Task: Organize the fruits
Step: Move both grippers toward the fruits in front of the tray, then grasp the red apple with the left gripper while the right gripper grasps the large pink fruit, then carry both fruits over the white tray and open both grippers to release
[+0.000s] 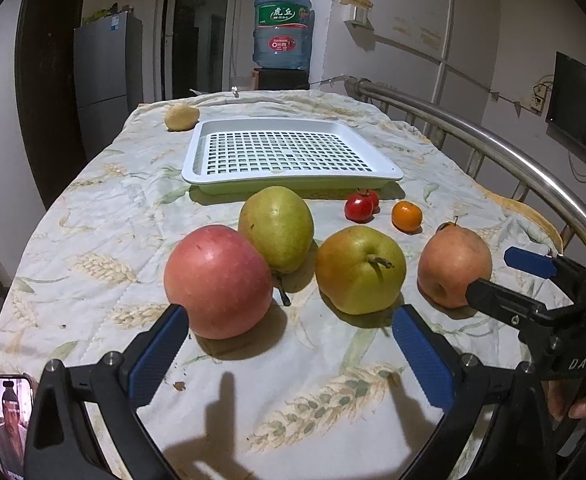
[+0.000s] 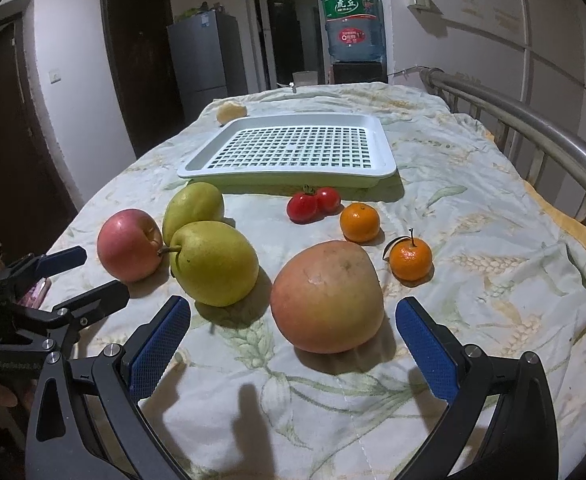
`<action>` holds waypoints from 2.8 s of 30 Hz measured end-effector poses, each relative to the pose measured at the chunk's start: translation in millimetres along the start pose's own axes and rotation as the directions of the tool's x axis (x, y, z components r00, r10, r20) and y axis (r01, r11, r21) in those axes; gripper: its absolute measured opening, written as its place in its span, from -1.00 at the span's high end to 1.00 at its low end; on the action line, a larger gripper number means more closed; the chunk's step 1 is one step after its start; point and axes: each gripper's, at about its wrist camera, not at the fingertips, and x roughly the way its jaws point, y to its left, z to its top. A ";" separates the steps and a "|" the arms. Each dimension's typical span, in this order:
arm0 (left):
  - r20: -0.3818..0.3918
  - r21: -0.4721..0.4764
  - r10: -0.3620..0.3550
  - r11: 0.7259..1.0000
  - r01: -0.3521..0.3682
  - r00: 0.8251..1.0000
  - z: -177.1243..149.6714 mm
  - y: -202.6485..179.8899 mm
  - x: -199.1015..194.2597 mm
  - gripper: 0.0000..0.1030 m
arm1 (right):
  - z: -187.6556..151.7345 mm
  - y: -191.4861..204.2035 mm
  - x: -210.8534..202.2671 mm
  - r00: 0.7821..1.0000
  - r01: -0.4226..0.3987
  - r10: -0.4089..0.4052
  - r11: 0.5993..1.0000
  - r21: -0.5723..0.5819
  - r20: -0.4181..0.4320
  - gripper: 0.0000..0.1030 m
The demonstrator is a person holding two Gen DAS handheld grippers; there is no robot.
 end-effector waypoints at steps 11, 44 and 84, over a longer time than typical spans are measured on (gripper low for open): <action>-0.027 -0.021 0.032 0.999 -0.033 0.999 11.3 20.9 12.7 -0.95 | 2.2 -11.3 18.4 0.998 -0.006 0.008 1.000 0.031 -0.059 -1.00; -0.154 -0.164 0.007 0.986 -0.032 0.988 21.0 56.5 71.7 -0.50 | 1.8 -21.6 65.4 0.982 0.029 -0.026 1.000 0.012 -0.188 -0.59; -0.030 -0.064 -0.093 0.994 0.091 0.995 87.0 19.3 17.9 -0.48 | 68.7 -3.0 29.6 0.989 -0.145 0.145 0.989 0.018 -0.030 -0.37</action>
